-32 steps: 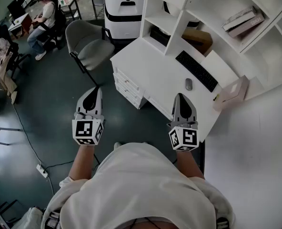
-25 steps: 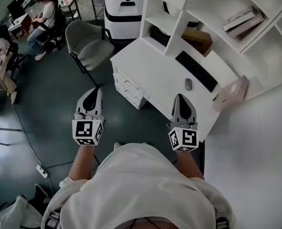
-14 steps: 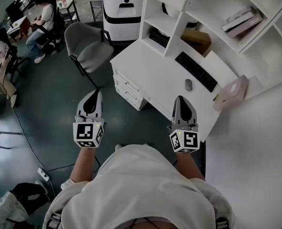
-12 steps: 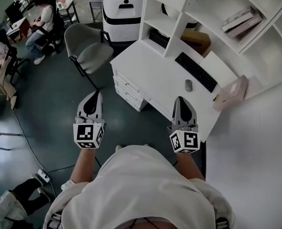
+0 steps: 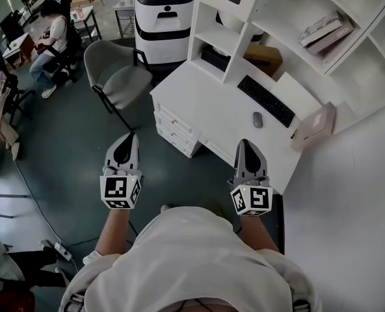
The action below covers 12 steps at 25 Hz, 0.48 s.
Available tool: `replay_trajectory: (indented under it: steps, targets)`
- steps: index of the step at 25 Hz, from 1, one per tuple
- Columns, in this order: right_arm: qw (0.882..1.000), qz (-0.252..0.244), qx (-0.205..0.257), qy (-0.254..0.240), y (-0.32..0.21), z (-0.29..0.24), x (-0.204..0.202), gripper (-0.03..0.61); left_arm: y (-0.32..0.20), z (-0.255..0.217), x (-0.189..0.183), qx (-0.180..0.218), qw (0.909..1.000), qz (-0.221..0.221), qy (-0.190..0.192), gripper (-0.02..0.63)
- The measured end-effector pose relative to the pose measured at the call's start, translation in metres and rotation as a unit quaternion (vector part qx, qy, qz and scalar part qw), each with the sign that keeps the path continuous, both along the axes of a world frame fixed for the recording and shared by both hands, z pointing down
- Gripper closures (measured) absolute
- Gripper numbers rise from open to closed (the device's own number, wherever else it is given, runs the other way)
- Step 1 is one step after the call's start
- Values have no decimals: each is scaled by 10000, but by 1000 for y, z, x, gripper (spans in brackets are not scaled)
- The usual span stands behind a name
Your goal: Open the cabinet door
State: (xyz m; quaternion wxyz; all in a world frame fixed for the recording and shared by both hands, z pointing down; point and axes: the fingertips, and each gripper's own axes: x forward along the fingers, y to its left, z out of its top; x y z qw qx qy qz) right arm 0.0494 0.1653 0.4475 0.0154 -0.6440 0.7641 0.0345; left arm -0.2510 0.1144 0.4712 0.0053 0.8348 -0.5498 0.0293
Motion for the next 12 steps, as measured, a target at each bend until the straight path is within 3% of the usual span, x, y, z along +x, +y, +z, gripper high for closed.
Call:
replay_trajectory:
  steps: [6,12]
  targets:
    - [10000,-9,-87,30,-20,7,4,575,-19,8,-1,-60,10000,-33,15,615]
    - [9997,-231,-75,-27,-81,13,26,575,-66,11,19,-42,9997,-232,-42,615]
